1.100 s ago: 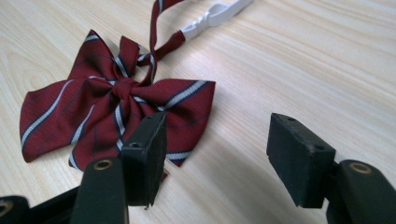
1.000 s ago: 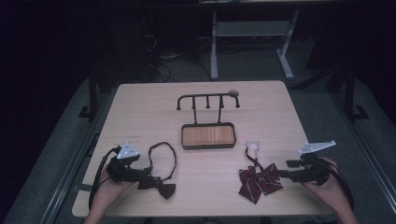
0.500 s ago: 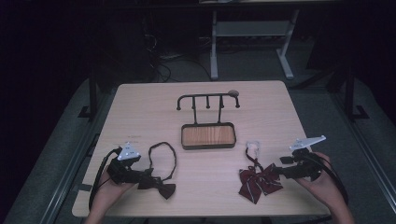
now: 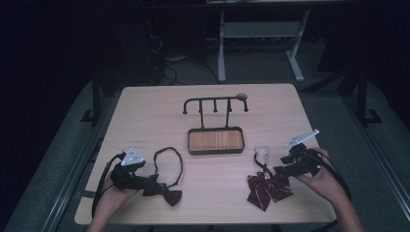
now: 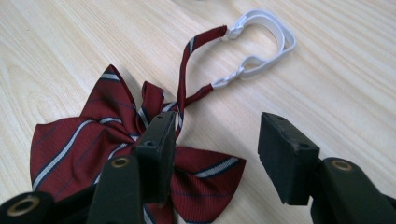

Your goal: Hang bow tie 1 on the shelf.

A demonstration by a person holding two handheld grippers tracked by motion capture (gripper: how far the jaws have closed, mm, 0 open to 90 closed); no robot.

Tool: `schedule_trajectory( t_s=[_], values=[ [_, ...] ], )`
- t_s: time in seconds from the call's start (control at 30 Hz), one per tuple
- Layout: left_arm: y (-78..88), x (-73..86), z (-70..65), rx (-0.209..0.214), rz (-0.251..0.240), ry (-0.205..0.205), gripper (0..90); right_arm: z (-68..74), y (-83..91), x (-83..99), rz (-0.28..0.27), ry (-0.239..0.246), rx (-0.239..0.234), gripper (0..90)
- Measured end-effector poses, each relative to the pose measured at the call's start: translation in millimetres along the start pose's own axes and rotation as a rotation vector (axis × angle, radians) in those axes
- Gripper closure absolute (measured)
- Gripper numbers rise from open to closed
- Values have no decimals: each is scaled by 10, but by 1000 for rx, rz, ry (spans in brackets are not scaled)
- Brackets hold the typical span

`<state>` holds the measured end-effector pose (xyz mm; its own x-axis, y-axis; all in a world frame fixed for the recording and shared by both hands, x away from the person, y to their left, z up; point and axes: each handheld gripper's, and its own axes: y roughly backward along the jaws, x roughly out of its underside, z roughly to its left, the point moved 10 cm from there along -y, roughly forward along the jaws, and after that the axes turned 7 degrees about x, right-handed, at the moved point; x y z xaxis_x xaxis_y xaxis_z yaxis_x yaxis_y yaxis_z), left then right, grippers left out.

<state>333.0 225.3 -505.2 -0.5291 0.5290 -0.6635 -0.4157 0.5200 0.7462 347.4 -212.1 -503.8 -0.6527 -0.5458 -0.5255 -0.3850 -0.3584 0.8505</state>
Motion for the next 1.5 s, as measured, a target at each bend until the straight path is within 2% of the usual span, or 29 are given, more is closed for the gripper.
schedule_trajectory(
  t_s=[0.6,0.7,0.83,1.03,1.23,1.47,1.5],
  values=[
    [-13,10,-1,5,4,1,281,88,-161,-296,56,53,-29,507],
    [-22,11,-10,10,-3,17,281,109,-196,-347,72,53,-35,510],
    [-20,15,0,8,3,7,281,123,-235,-414,78,54,-48,525],
    [-22,16,2,7,4,7,281,166,-323,-470,125,56,-72,545],
    [-13,15,8,7,2,6,281,190,-424,-514,169,71,-61,574],
    [-11,17,15,8,0,12,281,186,-541,-496,222,55,-58,602],
    [-11,16,14,8,-2,13,281,180,-563,-490,232,53,-54,630]
  ],
)
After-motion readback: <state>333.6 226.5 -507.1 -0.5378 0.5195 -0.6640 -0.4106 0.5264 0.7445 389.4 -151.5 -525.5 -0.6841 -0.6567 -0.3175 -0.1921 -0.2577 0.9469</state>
